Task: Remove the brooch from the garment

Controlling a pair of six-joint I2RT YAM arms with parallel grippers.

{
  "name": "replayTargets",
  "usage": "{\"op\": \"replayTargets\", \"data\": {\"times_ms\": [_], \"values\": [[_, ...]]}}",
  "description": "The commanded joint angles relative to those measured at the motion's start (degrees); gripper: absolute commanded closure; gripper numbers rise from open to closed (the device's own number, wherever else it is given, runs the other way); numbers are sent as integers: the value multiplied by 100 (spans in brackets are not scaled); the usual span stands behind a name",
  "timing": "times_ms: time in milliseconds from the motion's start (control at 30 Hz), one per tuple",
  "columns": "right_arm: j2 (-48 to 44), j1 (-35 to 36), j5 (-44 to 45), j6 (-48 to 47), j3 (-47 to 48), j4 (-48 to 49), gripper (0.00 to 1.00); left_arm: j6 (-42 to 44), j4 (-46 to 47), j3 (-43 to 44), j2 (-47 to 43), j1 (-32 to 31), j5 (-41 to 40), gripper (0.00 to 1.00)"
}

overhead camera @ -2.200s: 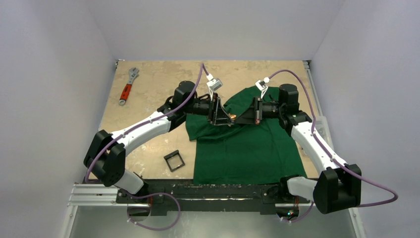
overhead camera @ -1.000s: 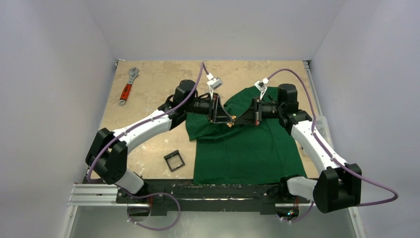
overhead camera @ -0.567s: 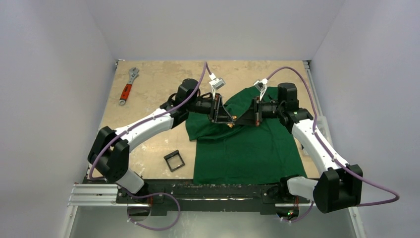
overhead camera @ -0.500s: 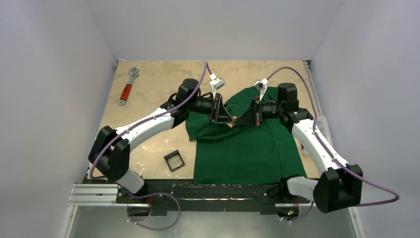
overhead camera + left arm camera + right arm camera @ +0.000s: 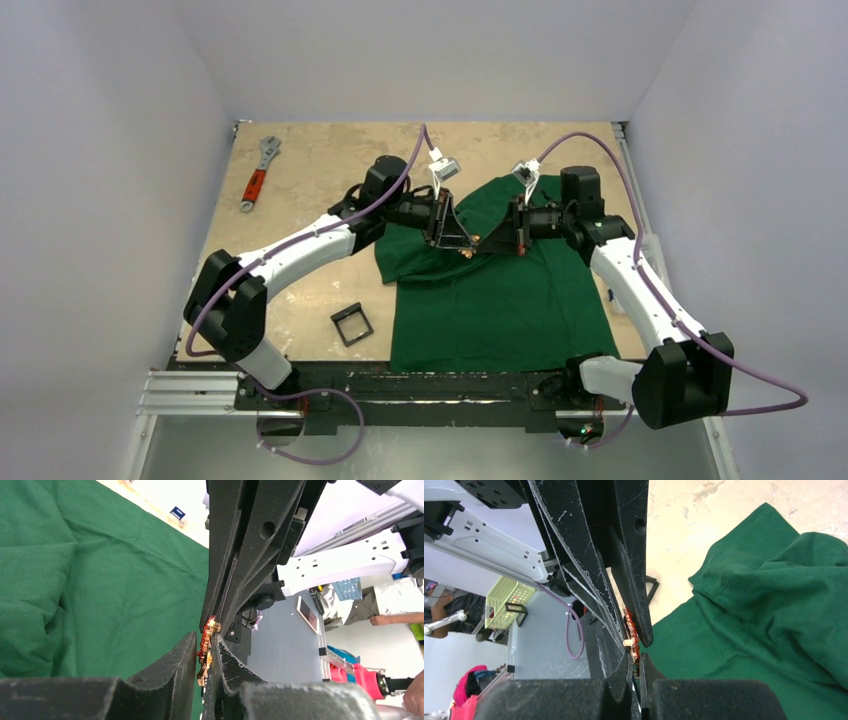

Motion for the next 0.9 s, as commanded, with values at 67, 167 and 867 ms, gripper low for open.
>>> {"op": "replayTargets", "data": {"times_ms": [67, 167, 867], "values": [[75, 119, -516, -510, 442, -456, 100, 409, -5, 275, 149, -91, -178, 84], [131, 119, -527, -608, 479, -536, 100, 471, -1, 303, 133, -93, -98, 84], [318, 81, -580, -720, 586, -676, 100, 338, 263, -36, -232, 61, 206, 67]]}}
